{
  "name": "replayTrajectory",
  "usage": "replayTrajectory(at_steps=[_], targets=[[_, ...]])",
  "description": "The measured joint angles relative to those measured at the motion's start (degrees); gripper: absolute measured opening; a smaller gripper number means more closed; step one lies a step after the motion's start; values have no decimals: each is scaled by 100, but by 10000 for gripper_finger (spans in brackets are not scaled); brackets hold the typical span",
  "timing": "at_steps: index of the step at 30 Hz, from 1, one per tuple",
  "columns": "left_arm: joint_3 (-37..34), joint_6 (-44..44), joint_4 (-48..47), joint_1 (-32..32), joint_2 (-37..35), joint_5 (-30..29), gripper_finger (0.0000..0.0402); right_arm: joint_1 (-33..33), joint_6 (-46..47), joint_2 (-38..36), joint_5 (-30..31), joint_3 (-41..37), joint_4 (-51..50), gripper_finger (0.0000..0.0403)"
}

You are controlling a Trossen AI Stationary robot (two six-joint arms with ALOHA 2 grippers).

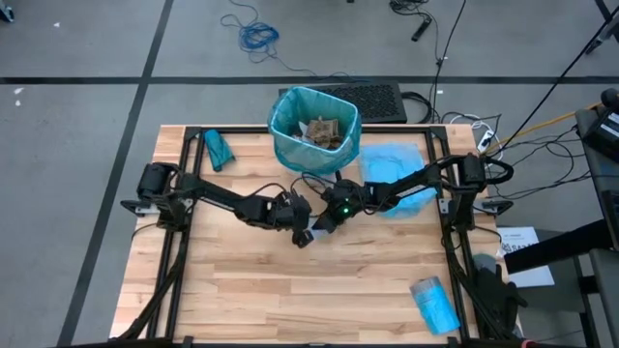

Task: Place trash/remove bag and relplace
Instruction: Put the white paper into the blue trash bag inside the white trash bin

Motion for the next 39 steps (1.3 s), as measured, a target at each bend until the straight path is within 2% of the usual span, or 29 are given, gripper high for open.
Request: replayTrajectory(at_steps=[8,16,23,33,39], targets=[[5,184,-86,320,226,-106,0,484,240,-2,-98,0,-94,130],[33,-210,162,335,606,693,0,939,553,-13,298,7,-518,130],[16,-617,819,141,643,1215,0,1008,561,-32,357,30,-937,130],[14,-727,830,50,649,1271,0,1038,624,-245,359,-3,-1458,130],[14,-725,830,54,647,1269,0,1122,543,-551,337,-2,-2393,130]])
